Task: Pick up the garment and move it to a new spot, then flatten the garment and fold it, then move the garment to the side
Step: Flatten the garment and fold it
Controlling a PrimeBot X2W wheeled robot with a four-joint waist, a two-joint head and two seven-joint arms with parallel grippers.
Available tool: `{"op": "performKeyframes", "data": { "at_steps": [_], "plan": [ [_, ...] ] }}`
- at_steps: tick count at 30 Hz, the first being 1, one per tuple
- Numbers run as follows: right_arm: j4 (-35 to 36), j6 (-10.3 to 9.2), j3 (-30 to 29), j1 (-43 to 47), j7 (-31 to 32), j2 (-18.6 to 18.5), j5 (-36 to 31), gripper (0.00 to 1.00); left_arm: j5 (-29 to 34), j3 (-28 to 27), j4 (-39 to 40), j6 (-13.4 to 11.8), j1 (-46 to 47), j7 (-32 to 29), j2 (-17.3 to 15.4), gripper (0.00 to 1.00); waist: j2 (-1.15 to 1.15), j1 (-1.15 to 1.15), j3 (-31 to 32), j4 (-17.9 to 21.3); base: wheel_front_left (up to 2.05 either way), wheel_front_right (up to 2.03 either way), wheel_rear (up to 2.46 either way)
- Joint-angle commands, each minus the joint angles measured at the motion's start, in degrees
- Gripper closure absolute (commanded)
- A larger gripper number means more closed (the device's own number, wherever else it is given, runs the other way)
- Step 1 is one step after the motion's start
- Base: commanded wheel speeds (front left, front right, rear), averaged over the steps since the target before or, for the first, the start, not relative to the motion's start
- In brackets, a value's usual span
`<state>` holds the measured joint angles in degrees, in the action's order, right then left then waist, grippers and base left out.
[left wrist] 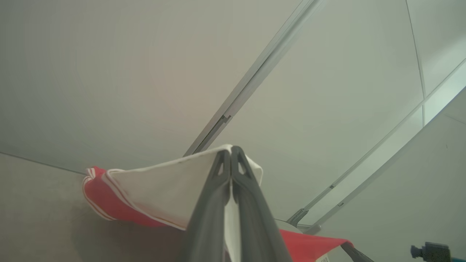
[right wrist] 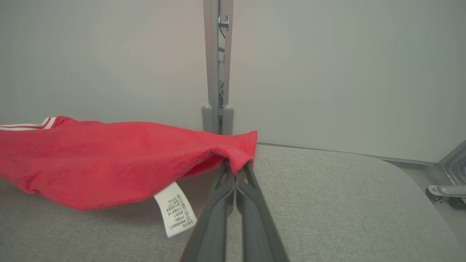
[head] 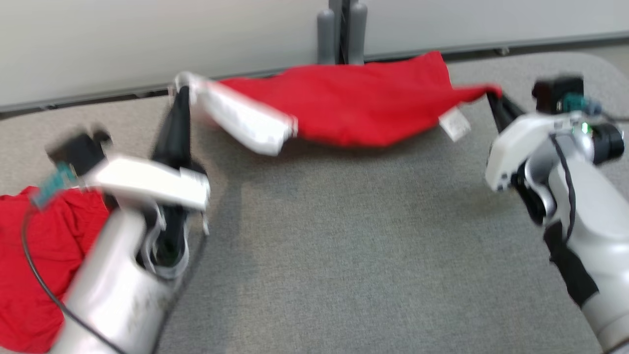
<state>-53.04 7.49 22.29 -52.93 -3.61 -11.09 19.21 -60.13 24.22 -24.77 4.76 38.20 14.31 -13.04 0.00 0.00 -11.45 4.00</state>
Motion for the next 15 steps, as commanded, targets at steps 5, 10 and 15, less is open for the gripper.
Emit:
{"op": "performKeyframes", "data": {
  "at_steps": [5,10,15],
  "plan": [
    [0.86,0.01,0.70,9.99,0.55,-2.55,7.19,1.00,-6.91,-1.11,6.54,-3.98,-17.03,-1.20,2.38,1.00,0.00,0.00,6.30,-2.61,0.00,0.00,0.00],
    [3.21,0.00,1.54,16.98,3.11,-4.88,9.54,1.00,-11.44,-1.80,14.36,-8.16,-28.14,-3.49,2.48,1.00,0.00,0.00,9.16,-3.35,0.00,0.00,0.00],
    [5.68,0.01,1.29,22.62,7.13,-6.42,10.29,1.00,-18.56,-3.79,22.47,-12.60,-37.81,-8.03,1.91,1.00,0.00,0.00,11.10,-3.16,0.00,0.00,0.00]
  ]
}}
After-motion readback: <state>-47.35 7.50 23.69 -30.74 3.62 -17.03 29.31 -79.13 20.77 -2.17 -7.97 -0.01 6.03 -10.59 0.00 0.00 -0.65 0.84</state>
